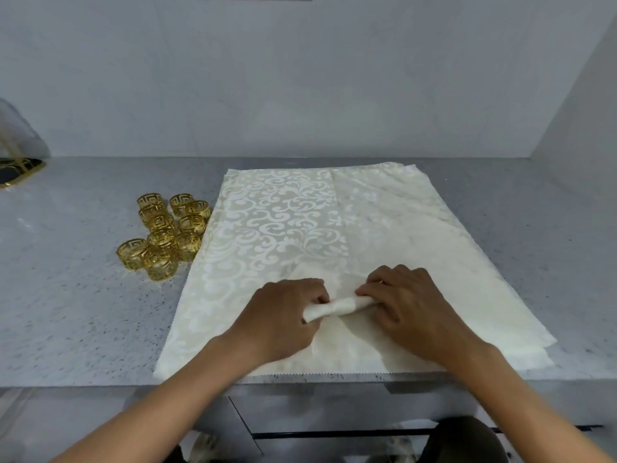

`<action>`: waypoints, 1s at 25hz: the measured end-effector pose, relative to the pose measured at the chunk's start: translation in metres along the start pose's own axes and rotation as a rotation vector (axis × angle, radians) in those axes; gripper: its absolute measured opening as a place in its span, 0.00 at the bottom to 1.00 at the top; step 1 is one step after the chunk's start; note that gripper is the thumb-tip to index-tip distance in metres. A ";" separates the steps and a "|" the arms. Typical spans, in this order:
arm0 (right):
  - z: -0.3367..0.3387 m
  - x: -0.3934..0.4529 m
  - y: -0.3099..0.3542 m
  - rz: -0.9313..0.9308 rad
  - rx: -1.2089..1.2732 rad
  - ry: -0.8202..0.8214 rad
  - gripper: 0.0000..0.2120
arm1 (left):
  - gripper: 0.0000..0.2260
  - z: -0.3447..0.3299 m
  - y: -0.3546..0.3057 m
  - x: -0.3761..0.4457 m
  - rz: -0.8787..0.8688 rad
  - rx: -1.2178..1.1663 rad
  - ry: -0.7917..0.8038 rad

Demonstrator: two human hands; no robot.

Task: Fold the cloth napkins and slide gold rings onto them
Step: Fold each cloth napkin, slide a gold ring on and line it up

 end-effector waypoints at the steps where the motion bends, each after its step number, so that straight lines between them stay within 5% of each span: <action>1: 0.004 0.005 -0.004 0.003 0.030 0.055 0.17 | 0.06 0.004 0.006 0.005 0.030 -0.081 0.033; 4: 0.018 0.017 -0.020 -0.147 0.347 0.179 0.09 | 0.08 0.013 0.027 0.023 0.144 -0.314 0.176; 8: 0.027 0.022 -0.036 -0.364 0.710 0.053 0.05 | 0.13 0.010 0.046 0.033 0.274 -0.738 0.305; 13: 0.024 0.018 -0.043 -0.438 0.704 -0.049 0.05 | 0.09 0.005 0.053 0.043 0.254 -0.393 0.215; 19: 0.034 0.004 -0.040 -0.376 0.543 -0.073 0.06 | 0.09 -0.002 0.054 0.043 0.163 -0.144 0.044; 25: 0.023 -0.009 -0.015 0.000 -0.172 -0.113 0.04 | 0.10 -0.006 0.048 0.037 -0.044 -0.054 -0.153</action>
Point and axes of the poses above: each hand's wrist, its own x-axis towards the middle knuckle, its own z-axis out of the back of the hand, y = z × x, the point moved 4 cm from there along x, towards the middle knuckle, and after that the axes turned 15 degrees about x, right-handed, at the moved point
